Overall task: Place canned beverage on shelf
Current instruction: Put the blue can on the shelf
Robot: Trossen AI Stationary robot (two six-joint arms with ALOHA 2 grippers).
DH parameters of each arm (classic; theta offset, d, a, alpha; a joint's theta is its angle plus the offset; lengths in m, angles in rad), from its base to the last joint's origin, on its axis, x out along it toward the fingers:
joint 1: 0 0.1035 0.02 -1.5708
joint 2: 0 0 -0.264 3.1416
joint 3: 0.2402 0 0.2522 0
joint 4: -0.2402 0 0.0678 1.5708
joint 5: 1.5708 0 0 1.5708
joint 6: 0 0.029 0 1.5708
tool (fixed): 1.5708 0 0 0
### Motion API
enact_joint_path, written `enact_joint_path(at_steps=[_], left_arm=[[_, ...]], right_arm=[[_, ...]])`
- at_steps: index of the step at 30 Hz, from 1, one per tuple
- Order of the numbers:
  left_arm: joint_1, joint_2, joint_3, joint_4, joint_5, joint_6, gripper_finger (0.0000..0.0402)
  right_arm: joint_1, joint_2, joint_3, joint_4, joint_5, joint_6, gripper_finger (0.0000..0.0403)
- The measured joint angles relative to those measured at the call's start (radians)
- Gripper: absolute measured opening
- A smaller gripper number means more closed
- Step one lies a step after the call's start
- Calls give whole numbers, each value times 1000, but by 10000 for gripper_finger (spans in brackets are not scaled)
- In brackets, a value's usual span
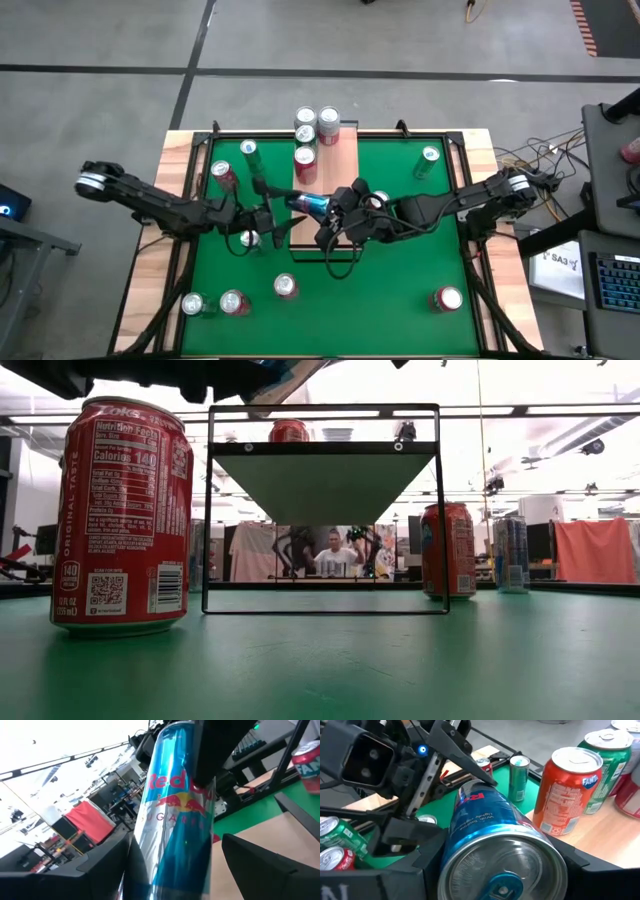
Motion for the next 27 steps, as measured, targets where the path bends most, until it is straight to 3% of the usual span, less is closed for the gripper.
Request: enact_joint_path(at_steps=[7, 17, 27], left_arm=[[10, 48, 0, 35, -12, -14, 294], [11, 54, 30, -26, -21, -47, 221], [12, 52, 68, -81, -20, -85, 221]], right_arm=[[0, 0, 0, 1, -30, 8, 226], [1, 0, 0, 1, -57, 9, 226], [1, -3, 0, 2, -52, 9, 231]])
